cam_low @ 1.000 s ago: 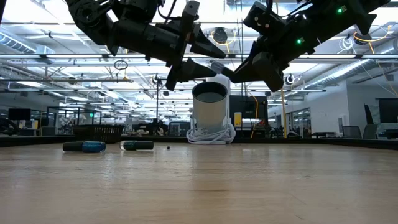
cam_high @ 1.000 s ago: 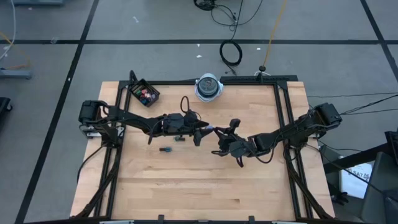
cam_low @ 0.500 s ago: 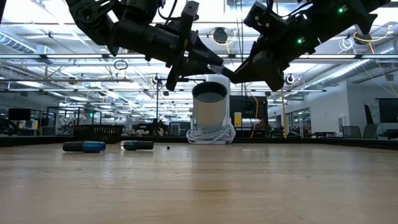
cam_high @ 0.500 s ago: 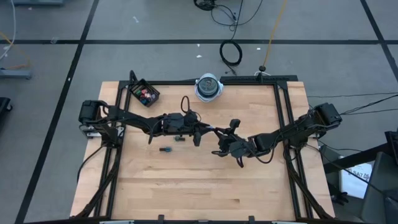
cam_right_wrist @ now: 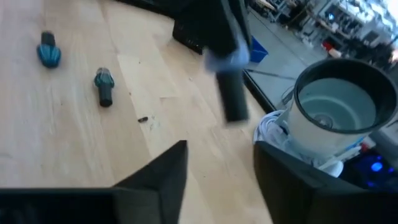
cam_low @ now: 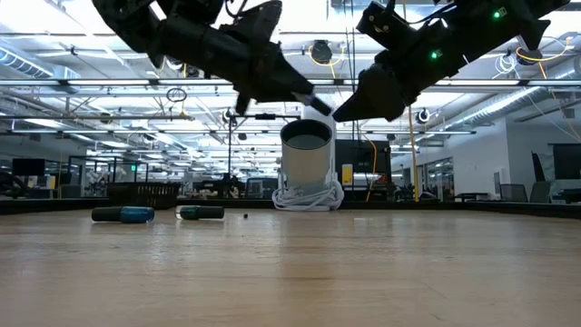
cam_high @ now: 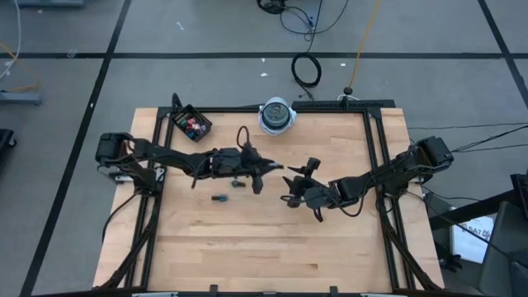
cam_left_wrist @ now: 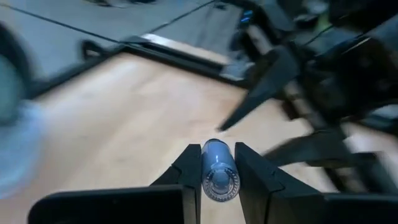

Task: Pick & Place Nail Polish
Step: Put the light blue nail polish bottle into the black bin

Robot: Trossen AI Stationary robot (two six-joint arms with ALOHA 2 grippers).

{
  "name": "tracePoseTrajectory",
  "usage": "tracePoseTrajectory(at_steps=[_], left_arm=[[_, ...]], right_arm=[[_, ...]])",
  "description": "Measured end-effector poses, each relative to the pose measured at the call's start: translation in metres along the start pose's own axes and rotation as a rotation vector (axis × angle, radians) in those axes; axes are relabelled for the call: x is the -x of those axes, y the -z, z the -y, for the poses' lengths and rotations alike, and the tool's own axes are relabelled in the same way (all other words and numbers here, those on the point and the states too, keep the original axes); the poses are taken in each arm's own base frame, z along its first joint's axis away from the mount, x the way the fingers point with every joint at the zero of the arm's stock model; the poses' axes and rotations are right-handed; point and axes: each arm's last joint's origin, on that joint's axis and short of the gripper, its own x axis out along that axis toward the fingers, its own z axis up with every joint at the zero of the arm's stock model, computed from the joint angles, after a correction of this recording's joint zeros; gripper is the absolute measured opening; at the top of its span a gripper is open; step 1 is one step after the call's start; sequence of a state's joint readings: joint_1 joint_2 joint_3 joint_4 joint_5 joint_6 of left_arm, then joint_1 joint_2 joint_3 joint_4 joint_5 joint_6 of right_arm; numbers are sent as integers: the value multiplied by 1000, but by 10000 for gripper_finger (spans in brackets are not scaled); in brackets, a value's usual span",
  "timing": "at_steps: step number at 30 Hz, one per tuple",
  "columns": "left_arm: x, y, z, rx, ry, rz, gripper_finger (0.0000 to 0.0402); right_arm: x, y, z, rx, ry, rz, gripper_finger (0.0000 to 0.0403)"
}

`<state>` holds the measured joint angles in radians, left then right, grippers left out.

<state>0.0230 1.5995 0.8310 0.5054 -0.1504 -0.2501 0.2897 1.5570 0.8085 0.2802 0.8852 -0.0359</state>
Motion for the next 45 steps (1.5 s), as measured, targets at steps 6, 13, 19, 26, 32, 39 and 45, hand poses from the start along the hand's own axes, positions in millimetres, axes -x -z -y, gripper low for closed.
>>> tracePoseTrajectory(at_steps=[6, 13, 19, 26, 32, 39, 45], left_arm=[[33, -14, -8, -102, -193, -22, 56], [74, -3, -41, -63, -377, 17, 56], [105, 21, -80, 41, -598, 45, 56], [129, 52, -113, 106, -909, 55, 56], [139, 66, -128, 139, -1082, 71, 56], [151, 85, -141, 194, -1207, 71, 60], [157, 91, -149, 253, -1273, 101, 80]], right_arm=[[0, 0, 0, -78, -7, 0, 222], [0, 0, -2, -108, -80, -1, 228], [0, -1, -2, -113, -80, 4, 215], [0, -2, -2, -118, -80, 10, 212], [0, -3, -2, -131, -80, 23, 212], [0, -4, -2, -136, -80, 29, 211], [0, -4, -2, -136, -80, 28, 210]])
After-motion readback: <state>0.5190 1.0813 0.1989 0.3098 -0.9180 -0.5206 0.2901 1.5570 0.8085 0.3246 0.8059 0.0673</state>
